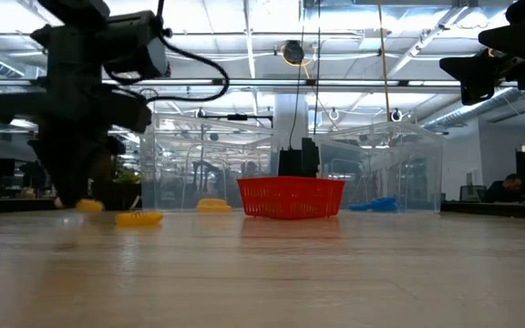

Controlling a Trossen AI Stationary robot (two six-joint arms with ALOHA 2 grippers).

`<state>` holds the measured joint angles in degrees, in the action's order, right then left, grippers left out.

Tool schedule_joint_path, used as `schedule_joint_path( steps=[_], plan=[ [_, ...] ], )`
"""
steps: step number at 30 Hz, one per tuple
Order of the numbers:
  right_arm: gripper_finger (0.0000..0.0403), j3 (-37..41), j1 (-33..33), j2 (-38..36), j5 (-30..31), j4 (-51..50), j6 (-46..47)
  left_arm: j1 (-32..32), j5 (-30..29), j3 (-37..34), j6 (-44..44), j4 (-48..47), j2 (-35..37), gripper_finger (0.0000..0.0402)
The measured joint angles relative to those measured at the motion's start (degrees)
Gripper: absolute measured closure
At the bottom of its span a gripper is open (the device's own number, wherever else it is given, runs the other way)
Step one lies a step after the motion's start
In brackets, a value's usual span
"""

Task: Sort spring keychains
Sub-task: Put the yellow spring keychain into the left transparent bin

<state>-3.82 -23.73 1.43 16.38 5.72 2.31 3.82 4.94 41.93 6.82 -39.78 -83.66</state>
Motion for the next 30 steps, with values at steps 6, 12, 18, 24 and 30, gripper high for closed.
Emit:
schedule_joint_path(
  steps=[6, 12, 18, 24, 30],
  plan=[
    [0.0147, 0.0, 0.0, 0.0, 0.0, 0.0, 0.0, 2.1, 0.0, 4.9, 4.0, -5.5, 3.5, 0.0396],
    [0.0147, 0.0, 0.0, 0.0, 0.0, 0.0, 0.0, 5.6, -1.4, 13.8, 7.7, -14.0, 6.6, 0.0396],
    [0.0147, 0.0, 0.0, 0.0, 0.0, 0.0, 0.0, 7.3, -4.7, 24.7, 11.3, -28.2, 6.6, 0.0396],
    [0.0147, 0.0, 0.0, 0.0, 0.0, 0.0, 0.0, 6.4, -8.4, 35.3, 12.3, -36.5, 6.6, 0.0396],
    [0.0147, 0.0, 0.0, 0.0, 0.0, 0.0, 0.0, -1.8, -10.6, 40.4, 9.2, -37.0, 4.9, 0.0396]
  ],
)
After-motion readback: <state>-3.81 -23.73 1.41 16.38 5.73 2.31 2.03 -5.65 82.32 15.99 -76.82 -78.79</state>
